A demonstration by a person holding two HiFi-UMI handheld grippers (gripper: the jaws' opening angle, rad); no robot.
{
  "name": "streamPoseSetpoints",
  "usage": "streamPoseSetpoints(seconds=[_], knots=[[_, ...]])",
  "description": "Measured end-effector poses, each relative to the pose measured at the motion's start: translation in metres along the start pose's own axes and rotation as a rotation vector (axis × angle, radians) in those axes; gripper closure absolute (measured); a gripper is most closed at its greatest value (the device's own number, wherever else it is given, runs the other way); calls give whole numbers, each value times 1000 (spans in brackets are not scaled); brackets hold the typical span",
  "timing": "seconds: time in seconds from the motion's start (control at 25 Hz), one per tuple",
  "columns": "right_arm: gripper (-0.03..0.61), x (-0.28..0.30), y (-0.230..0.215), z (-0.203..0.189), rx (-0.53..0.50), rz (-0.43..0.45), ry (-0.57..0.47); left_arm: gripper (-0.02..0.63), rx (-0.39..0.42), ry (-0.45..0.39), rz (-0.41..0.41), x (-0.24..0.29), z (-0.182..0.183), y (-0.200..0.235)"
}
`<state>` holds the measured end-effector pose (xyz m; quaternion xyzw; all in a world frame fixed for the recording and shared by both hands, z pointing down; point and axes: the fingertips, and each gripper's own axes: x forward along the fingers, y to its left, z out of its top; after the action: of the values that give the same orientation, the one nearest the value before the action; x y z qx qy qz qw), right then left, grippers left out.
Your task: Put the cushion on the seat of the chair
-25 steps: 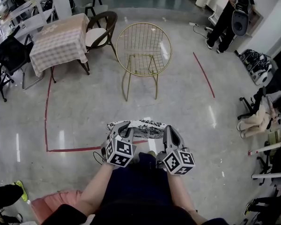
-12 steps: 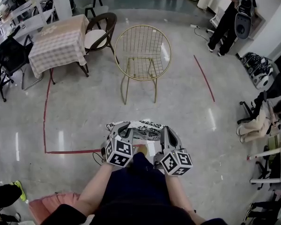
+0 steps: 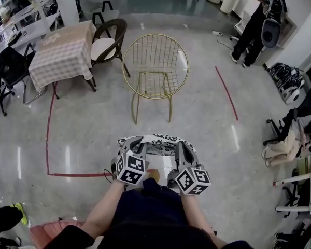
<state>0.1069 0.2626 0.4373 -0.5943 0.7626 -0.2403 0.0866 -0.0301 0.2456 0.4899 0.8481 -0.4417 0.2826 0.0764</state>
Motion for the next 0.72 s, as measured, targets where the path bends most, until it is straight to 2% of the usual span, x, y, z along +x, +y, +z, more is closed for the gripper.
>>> streamPoseSetpoints(seconds=[0.36, 0.72], knots=[[575, 55, -25, 20, -7, 21, 11, 568, -11, -2, 22, 45, 26, 22], [575, 85, -43, 28, -47, 29, 18, 568, -64, 2, 35, 74, 36, 32]])
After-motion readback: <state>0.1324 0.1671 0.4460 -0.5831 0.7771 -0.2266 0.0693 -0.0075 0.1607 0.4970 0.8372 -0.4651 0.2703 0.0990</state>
